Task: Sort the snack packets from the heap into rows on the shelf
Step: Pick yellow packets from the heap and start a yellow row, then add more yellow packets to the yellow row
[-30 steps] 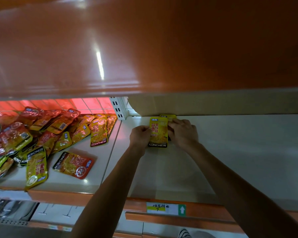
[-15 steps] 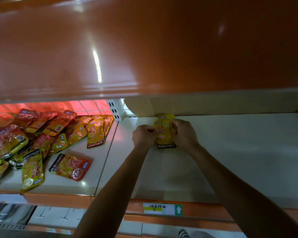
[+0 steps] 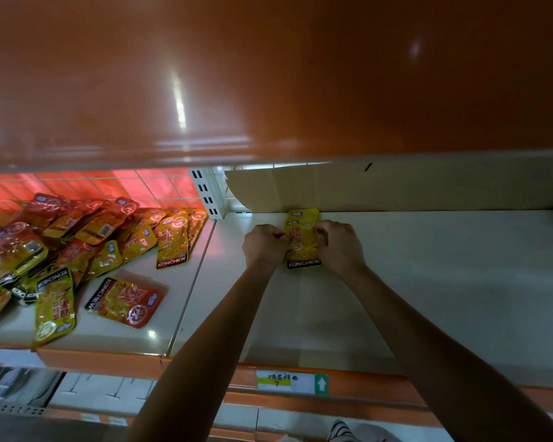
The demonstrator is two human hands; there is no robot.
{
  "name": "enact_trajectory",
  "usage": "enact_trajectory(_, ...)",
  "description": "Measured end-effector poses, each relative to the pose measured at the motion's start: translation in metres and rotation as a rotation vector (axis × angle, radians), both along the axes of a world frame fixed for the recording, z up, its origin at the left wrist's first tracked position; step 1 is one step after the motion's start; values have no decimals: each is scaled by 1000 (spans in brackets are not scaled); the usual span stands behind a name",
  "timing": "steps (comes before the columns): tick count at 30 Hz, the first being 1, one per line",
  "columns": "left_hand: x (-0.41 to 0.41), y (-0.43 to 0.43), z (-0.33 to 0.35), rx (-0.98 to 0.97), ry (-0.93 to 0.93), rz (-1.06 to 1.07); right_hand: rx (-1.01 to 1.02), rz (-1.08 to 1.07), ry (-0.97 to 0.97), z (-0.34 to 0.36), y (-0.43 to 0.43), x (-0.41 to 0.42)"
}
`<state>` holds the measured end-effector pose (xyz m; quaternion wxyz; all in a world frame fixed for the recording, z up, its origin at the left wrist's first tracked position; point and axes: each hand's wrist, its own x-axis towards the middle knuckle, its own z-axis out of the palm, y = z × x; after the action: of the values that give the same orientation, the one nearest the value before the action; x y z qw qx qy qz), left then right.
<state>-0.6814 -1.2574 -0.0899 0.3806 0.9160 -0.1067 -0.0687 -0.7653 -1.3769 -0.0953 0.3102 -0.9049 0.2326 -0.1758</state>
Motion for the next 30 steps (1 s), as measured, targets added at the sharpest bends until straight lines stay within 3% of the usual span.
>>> enact_trajectory(21,-7,3,7,64,-37,33,-144,50,71,8,2,-10)
enact_trajectory(26,-5,31,8,54,-194,76,-139,108,-61,22,35,3)
enact_trajectory(30,8,69,7,68,-328,95,-165,184,-59,26,80,28)
